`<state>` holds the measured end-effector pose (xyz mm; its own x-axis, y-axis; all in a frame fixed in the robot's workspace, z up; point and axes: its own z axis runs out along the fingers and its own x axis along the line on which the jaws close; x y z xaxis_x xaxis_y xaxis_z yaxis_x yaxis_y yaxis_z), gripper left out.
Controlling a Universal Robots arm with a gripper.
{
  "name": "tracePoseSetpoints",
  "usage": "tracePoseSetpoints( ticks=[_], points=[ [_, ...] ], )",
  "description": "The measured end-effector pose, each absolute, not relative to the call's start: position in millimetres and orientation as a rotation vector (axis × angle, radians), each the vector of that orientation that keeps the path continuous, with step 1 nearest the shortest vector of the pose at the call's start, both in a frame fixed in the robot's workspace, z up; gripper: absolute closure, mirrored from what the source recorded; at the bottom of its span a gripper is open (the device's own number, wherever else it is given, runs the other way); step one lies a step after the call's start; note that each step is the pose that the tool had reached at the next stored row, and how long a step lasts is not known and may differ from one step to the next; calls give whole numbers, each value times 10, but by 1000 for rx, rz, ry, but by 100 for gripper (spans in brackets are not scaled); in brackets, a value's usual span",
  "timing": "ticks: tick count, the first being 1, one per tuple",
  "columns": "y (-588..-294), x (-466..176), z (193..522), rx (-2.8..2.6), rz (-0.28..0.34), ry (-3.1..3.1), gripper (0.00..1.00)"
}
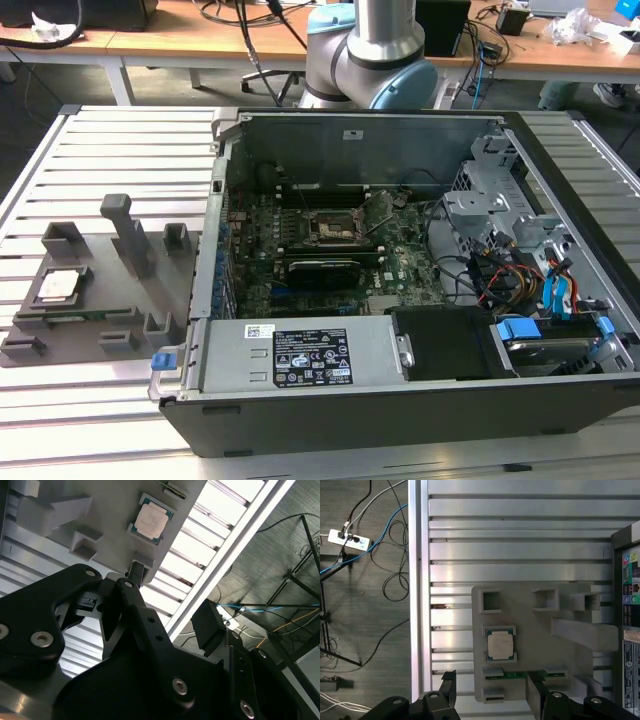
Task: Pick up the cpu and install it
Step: 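Pick up the cpu and move it towards the insertion slot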
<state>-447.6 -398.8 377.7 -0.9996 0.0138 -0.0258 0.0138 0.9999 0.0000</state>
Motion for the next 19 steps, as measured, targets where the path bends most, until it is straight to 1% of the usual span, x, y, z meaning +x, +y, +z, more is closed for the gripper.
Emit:
tracePoseSetpoints(
  ticks=[19],
  points=[
    [-3989,-4476,3713,22,0,3116,34]
  ],
)
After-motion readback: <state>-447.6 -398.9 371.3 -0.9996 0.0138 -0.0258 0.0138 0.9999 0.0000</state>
